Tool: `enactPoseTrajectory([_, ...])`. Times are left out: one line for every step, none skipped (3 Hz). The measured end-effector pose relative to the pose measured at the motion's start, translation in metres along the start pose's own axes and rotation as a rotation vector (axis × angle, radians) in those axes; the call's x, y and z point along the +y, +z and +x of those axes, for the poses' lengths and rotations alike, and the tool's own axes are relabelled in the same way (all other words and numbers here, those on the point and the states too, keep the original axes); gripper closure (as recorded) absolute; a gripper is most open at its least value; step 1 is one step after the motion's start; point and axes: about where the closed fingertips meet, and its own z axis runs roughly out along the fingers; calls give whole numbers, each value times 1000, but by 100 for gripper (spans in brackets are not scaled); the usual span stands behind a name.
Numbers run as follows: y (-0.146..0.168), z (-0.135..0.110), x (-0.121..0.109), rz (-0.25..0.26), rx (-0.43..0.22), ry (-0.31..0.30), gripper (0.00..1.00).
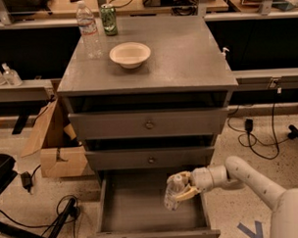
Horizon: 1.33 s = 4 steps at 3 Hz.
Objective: Pick blue plastic bottle from bottom drawer and place on counter
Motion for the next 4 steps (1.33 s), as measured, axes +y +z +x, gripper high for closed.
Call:
enactPoseTrajectory([-26,-70,-18,71,-1,4,100])
enactPoseTrajectory([-54,-146,-40,141,32,-6,100])
enactPoseTrajectory([-78,-204,-53,195,74,-16,100])
enactPoseTrajectory([-96,-240,-59,226,127,-13,100])
